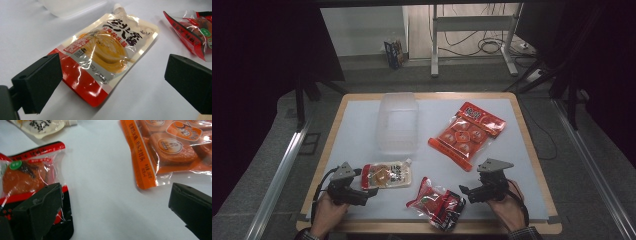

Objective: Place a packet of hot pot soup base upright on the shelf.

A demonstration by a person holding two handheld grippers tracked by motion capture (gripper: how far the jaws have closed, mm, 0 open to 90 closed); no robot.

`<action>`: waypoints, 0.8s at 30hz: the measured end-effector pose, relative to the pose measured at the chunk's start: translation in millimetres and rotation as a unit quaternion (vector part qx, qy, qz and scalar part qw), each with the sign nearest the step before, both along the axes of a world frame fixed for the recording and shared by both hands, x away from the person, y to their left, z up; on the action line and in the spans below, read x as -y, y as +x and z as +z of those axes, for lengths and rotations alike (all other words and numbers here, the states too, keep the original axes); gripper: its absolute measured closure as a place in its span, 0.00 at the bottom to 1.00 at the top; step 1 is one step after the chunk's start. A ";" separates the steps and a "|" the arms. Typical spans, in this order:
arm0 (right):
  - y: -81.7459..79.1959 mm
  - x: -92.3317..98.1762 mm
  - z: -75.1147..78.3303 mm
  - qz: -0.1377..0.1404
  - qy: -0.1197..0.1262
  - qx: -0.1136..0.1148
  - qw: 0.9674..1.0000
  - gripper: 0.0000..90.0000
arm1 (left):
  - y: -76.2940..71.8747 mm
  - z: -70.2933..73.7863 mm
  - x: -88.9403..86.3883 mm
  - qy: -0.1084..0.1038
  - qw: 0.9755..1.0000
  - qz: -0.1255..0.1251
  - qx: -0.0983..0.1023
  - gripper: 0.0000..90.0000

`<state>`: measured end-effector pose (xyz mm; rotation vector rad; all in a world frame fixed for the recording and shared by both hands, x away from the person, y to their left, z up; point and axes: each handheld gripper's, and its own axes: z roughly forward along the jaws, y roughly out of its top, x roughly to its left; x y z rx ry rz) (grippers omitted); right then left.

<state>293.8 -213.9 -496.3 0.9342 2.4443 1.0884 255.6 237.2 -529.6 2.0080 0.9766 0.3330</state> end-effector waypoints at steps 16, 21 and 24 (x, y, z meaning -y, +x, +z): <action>5.7 -3.1 -8.2 0.000 -0.028 -0.012 1.000 0.00 | -5.3 0.1 15.6 0.051 0.998 -0.027 0.040 0.00; 7.5 -4.1 -8.4 -0.005 -0.029 -0.015 0.999 0.00 | -5.2 -0.4 16.8 0.058 0.997 -0.029 0.039 0.00; 10.6 -4.4 -7.9 -0.014 -0.021 -0.017 1.000 0.00 | -5.5 -1.2 19.1 0.068 0.997 -0.030 0.037 0.00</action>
